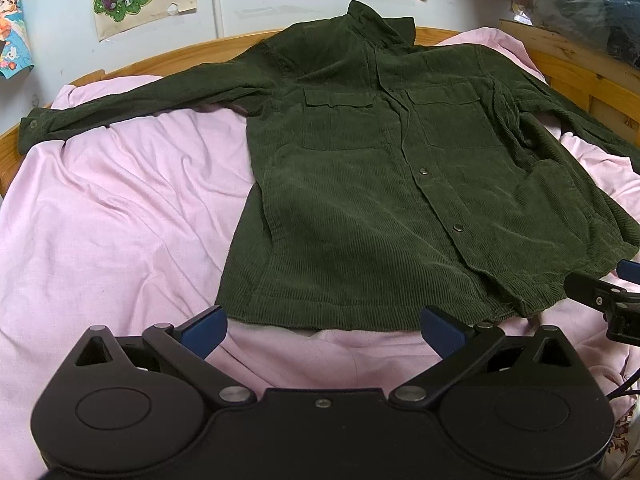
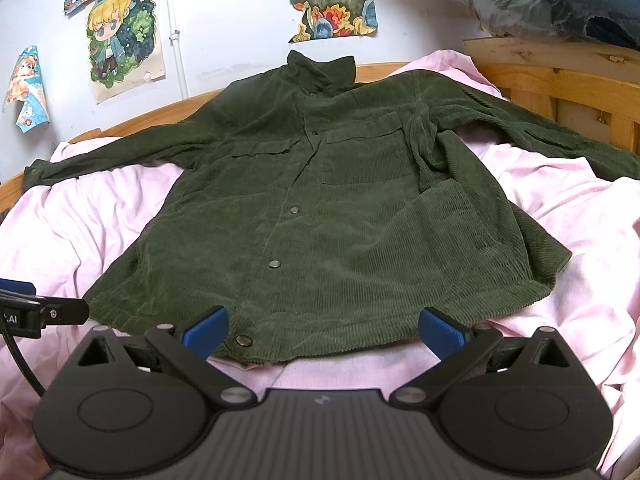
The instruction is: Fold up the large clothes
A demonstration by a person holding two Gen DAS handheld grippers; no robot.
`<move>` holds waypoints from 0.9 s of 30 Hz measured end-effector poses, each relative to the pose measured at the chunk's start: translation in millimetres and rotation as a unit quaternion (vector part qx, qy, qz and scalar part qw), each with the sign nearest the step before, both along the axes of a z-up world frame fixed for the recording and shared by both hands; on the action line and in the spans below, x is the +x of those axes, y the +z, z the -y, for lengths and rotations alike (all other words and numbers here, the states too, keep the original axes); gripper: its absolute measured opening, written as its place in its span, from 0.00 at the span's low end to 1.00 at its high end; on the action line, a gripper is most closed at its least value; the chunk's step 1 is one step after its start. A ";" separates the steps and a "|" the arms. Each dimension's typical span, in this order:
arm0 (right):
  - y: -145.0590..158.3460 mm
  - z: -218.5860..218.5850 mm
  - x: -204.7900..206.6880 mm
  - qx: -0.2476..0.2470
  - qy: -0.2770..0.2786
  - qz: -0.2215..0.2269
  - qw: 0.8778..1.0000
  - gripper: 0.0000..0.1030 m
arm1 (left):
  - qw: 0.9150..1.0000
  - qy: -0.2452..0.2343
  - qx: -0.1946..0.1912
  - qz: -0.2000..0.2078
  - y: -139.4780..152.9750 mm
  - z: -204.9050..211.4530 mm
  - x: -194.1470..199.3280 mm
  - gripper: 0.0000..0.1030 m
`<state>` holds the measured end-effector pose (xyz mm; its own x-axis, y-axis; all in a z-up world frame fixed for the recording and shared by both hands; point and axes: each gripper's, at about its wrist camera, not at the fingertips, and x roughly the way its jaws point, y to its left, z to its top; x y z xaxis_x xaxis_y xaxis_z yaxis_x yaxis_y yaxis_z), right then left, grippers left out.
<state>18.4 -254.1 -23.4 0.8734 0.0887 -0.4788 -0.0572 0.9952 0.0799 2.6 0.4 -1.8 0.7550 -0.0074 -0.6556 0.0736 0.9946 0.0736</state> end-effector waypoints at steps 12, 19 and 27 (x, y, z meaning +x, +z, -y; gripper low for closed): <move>-5.5 0.3 0.6 0.001 -0.002 -0.003 1.000 1.00 | 1.000 0.002 0.000 -0.001 -0.5 -0.4 -0.1 1.00; -5.6 0.5 0.8 0.001 -0.002 -0.005 1.000 1.00 | 1.000 0.002 0.000 -0.002 -1.3 -0.5 1.0 1.00; -7.4 0.1 1.0 0.002 -0.002 -0.008 1.000 1.00 | 1.000 0.003 0.000 -0.002 -1.2 -0.4 1.0 1.00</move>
